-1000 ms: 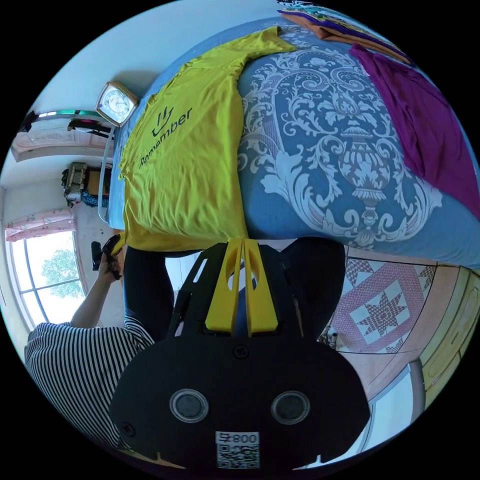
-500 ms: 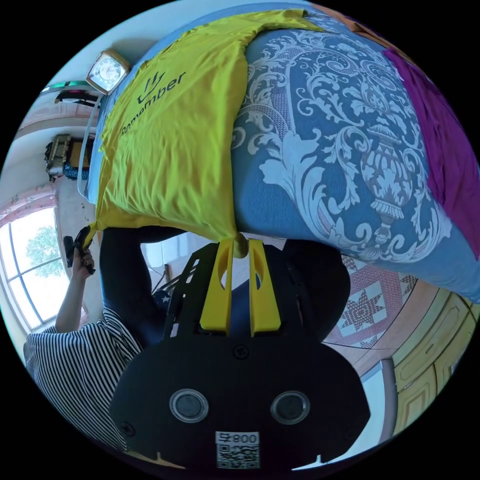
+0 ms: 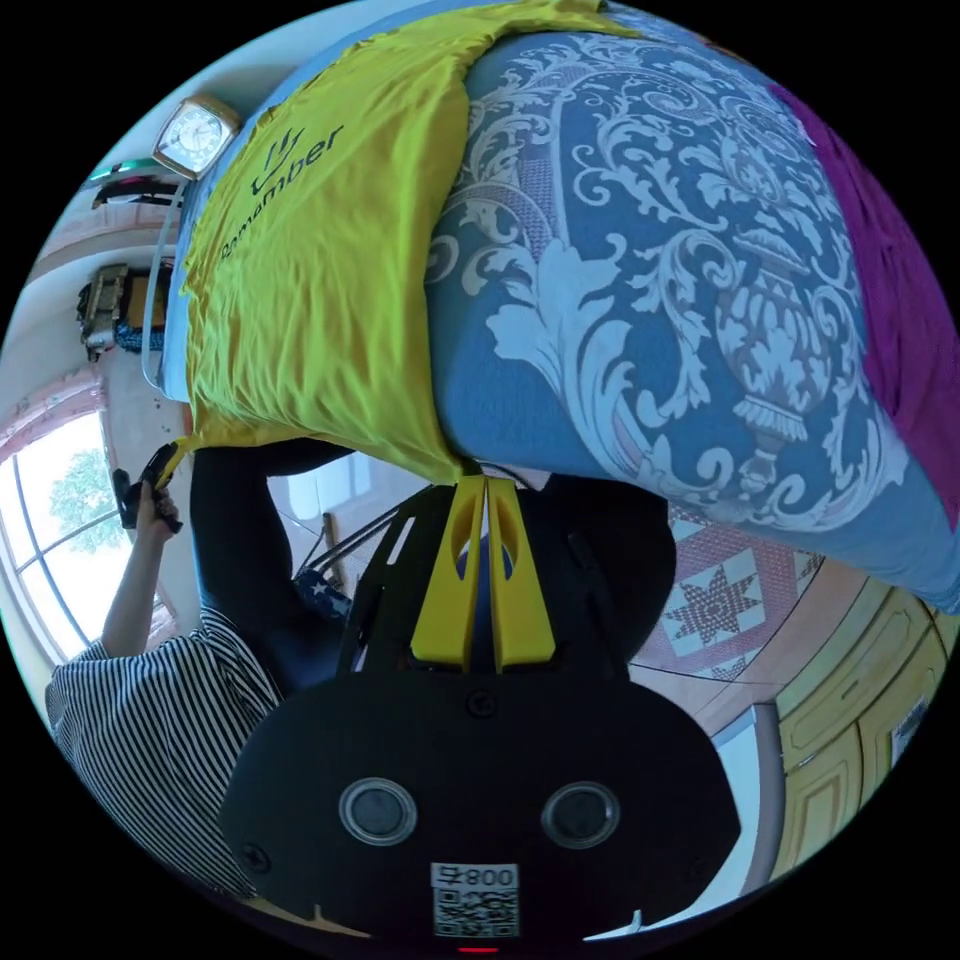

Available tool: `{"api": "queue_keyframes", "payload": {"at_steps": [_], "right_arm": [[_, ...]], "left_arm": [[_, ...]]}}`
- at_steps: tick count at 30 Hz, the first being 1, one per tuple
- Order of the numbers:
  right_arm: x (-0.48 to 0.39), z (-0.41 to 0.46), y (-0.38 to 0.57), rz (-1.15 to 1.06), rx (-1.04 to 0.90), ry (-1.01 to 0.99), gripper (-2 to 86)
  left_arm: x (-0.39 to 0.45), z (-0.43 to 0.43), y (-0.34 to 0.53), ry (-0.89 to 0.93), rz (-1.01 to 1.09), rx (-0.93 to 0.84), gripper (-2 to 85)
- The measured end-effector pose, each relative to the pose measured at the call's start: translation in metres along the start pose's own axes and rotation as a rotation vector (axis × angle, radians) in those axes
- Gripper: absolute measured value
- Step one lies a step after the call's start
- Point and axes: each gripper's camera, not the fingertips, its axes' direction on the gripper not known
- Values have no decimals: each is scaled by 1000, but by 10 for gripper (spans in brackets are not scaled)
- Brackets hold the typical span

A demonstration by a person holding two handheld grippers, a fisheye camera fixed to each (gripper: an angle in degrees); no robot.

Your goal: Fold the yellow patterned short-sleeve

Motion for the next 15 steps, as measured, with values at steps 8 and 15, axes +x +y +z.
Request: {"api": "queue_keyframes", "payload": {"at_steps": [8,15], "right_arm": [[-36,-59,13,-135,267,-12,1],[-86,-5,-34,-299,183,237,-1]], "left_arm": [[198,-24,-18,42,399,-26,4],[387,26,-30,-294,705,-239,4]]}}
